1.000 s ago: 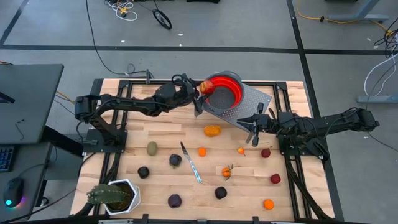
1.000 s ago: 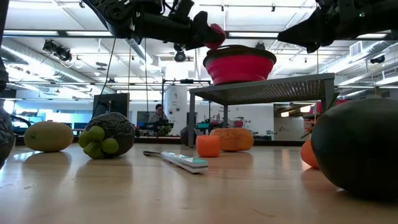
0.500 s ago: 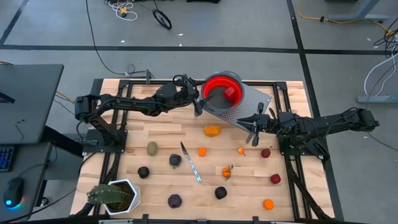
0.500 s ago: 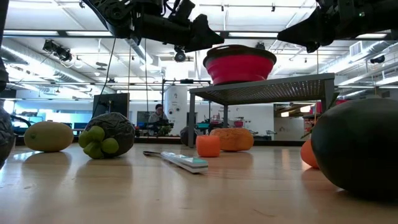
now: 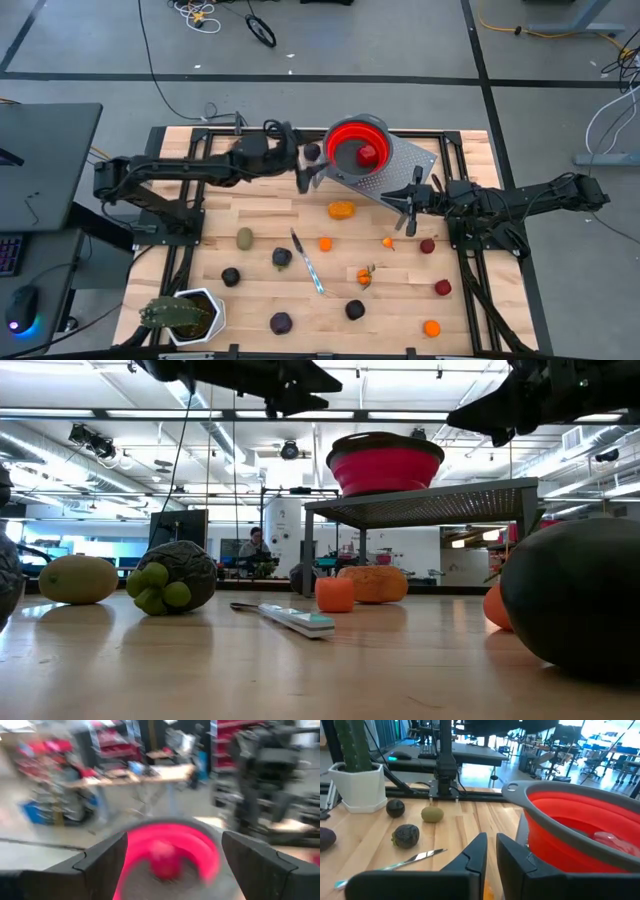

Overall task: Pick & Place Fruit
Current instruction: Put the peach into the red strainer bowl

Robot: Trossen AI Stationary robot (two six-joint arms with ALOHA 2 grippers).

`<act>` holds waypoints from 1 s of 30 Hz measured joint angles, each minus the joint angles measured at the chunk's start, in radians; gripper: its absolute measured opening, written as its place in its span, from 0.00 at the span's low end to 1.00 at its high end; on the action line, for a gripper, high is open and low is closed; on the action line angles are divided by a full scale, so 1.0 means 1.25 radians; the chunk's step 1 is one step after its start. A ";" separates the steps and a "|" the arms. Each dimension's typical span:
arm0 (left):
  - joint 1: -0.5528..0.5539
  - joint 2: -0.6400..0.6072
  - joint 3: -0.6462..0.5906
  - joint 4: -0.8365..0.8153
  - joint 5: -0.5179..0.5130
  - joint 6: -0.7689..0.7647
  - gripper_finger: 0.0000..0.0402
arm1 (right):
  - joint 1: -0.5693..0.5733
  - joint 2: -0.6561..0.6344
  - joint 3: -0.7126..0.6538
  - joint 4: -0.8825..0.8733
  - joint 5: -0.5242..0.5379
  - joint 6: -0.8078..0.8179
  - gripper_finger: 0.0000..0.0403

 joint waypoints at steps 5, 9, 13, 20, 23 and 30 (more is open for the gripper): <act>-0.037 -0.001 -0.101 0.112 0.035 -0.051 0.80 | 0.014 0.000 0.000 0.019 -0.024 0.020 0.18; -0.066 -0.008 -0.189 0.202 -0.030 -0.039 0.78 | 0.048 0.000 0.000 0.012 -0.017 0.057 0.25; -0.084 -0.011 -0.258 0.251 -0.061 -0.077 0.77 | 0.092 0.001 0.005 -0.016 0.011 0.100 0.30; -0.120 -0.007 -0.379 0.362 -0.104 -0.121 0.76 | 0.165 0.078 0.155 -0.245 0.108 0.166 0.31; -0.137 -0.003 -0.419 0.421 -0.121 -0.116 0.76 | 0.188 0.140 0.233 -0.348 0.107 0.213 0.31; -0.172 -0.003 -0.474 0.480 -0.189 -0.096 0.76 | 0.226 0.298 0.338 -0.614 0.063 0.460 0.31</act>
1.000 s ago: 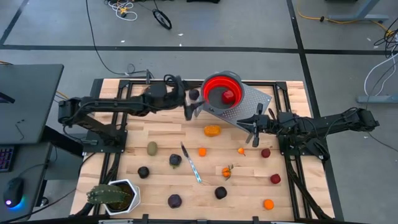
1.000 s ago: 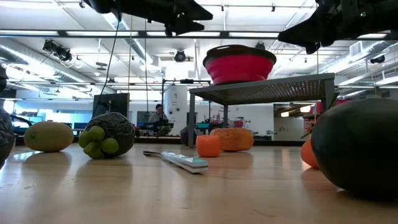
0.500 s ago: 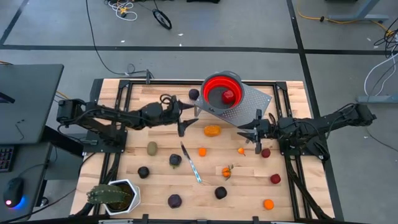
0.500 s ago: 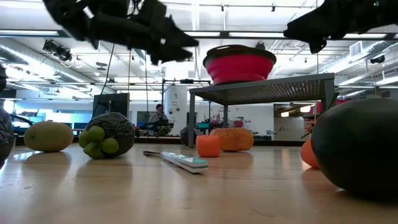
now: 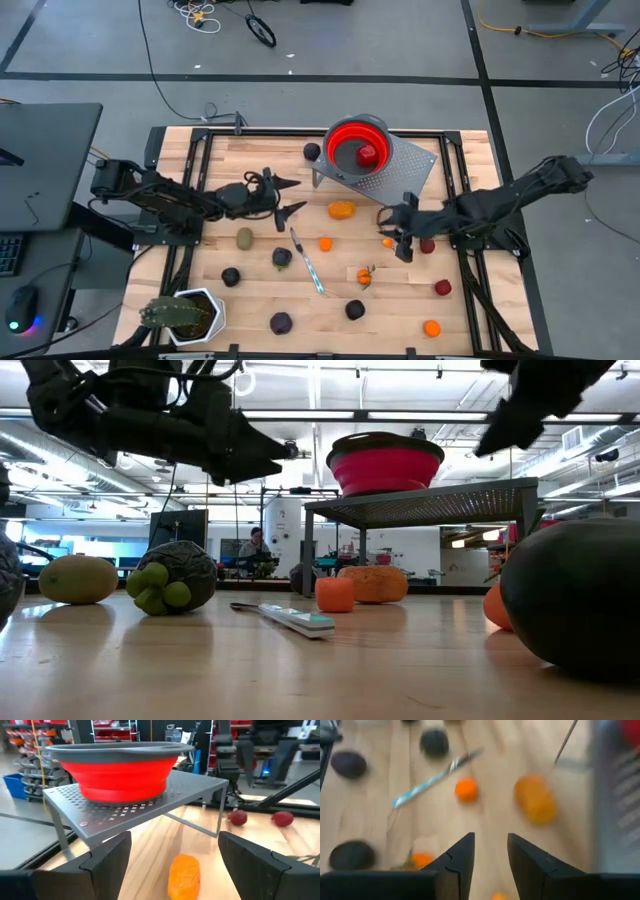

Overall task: Pick & Place Fruit
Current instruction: Put the peach into the red strainer bowl

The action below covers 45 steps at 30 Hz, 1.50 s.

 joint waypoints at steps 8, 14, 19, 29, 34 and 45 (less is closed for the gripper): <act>-0.022 0.009 -0.007 0.000 -0.043 0.061 0.76 | 0.026 0.110 0.006 -0.034 -0.095 0.193 0.33; -0.023 0.039 -0.007 0.012 -0.045 0.087 0.76 | 0.026 0.163 0.008 -0.088 -0.107 0.312 0.46; -0.022 0.052 -0.005 0.061 -0.047 0.125 0.76 | 0.042 0.198 -0.006 -0.105 -0.153 0.362 0.55; -0.016 0.051 -0.004 0.083 -0.043 0.158 0.76 | 0.077 0.204 -0.007 -0.115 -0.190 0.384 0.57; -0.013 0.051 -0.004 0.059 -0.043 0.143 0.76 | 0.120 0.207 -0.013 -0.175 -0.164 0.444 0.57; -0.013 0.051 -0.004 0.044 -0.043 0.120 0.76 | 0.234 0.207 -0.153 -0.038 0.117 0.608 0.57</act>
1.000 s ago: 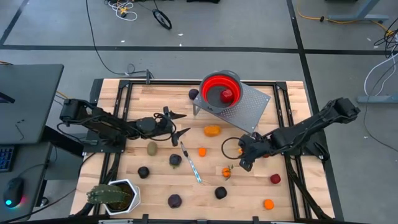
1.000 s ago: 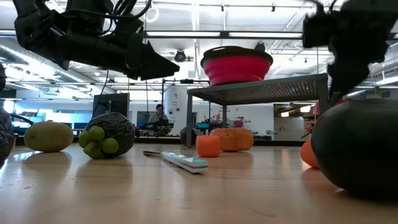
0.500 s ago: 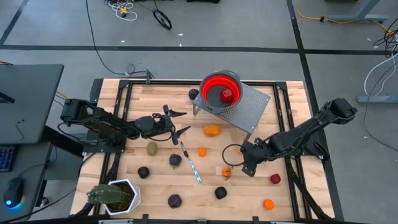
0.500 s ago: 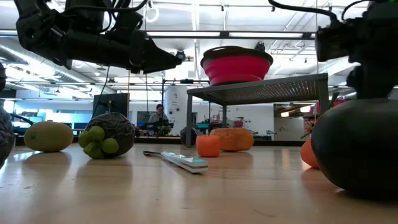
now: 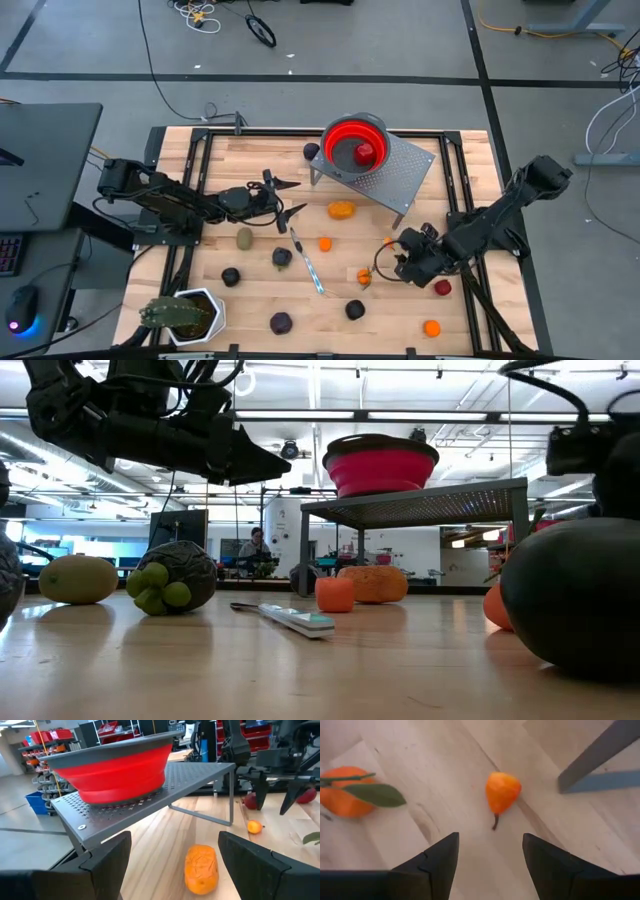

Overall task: Pick & Place Fruit
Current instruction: Put the peach into the red strainer bowl

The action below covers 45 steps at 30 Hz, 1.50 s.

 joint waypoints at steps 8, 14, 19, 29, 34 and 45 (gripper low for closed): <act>0.002 0.000 0.000 0.004 -0.006 0.008 0.76 | 0.050 0.005 -0.064 0.080 0.154 0.007 0.57; 0.012 0.000 0.000 0.003 -0.006 0.017 0.76 | 0.053 0.046 -0.079 0.112 0.208 0.007 0.57; 0.020 0.000 0.000 0.003 -0.005 0.028 0.76 | 0.052 0.116 -0.087 0.208 0.245 0.002 0.57; 0.050 0.000 0.000 0.003 0.044 0.033 0.76 | 0.051 0.188 -0.082 0.220 0.307 0.043 0.57; 0.064 0.000 0.000 0.003 0.045 0.040 0.76 | 0.050 0.224 -0.081 0.282 0.306 0.042 0.57; 0.068 0.000 0.000 -0.020 0.064 0.026 0.76 | 0.024 0.253 -0.080 0.300 0.304 0.053 0.44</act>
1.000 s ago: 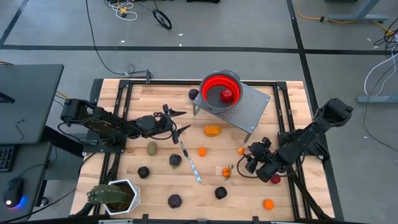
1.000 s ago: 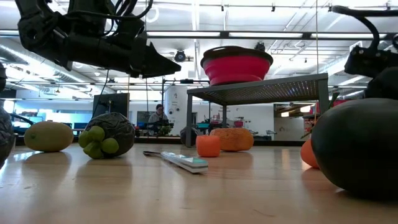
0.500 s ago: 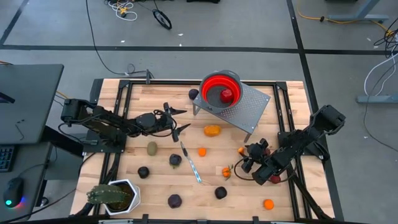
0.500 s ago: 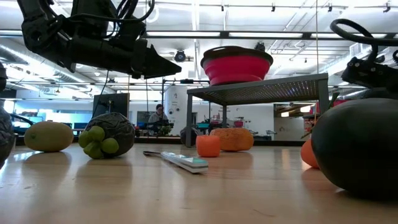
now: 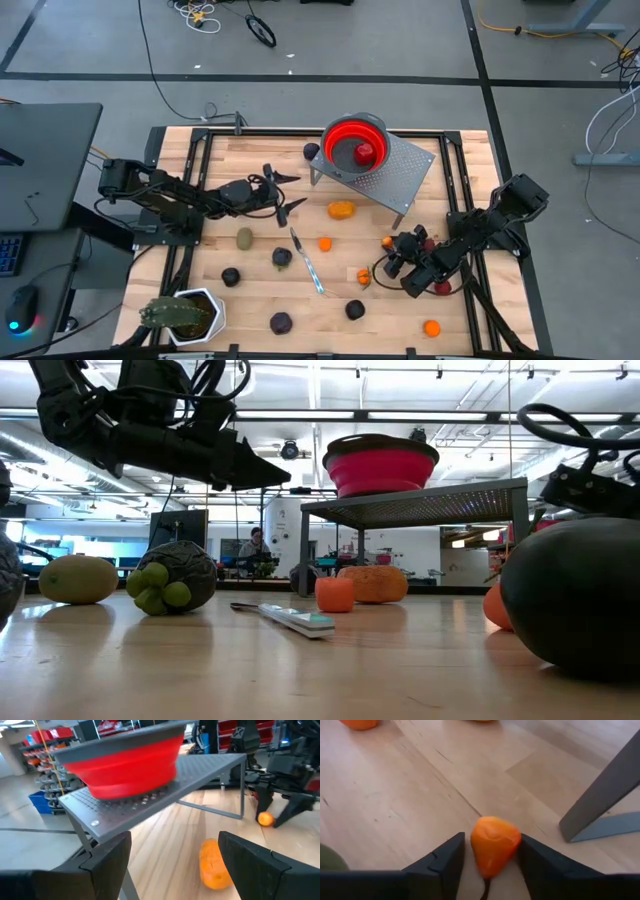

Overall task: Pick & Place Fruit
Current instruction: Put the peach into the red strainer bowl

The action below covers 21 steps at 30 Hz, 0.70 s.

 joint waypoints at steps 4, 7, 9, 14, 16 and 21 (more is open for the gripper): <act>0.000 0.000 0.000 -0.010 0.000 -0.015 0.76 | -0.001 -0.008 0.000 -0.002 -0.009 -0.004 0.35; 0.000 0.000 0.000 -0.008 0.000 -0.021 0.76 | -0.002 -0.034 0.010 -0.009 -0.050 -0.044 0.30; 0.000 0.000 0.000 -0.008 0.000 -0.021 0.76 | -0.001 -0.055 0.028 -0.009 -0.067 -0.089 0.29; 0.000 0.000 0.000 -0.008 0.000 -0.026 0.76 | -0.003 -0.126 0.091 -0.031 -0.050 -0.211 0.29; 0.000 0.000 0.000 -0.008 0.000 -0.033 0.76 | -0.008 -0.163 0.124 -0.033 -0.030 -0.287 0.29; -0.001 0.000 0.000 -0.019 0.000 -0.048 0.76 | -0.042 -0.257 0.219 -0.031 0.035 -0.507 0.28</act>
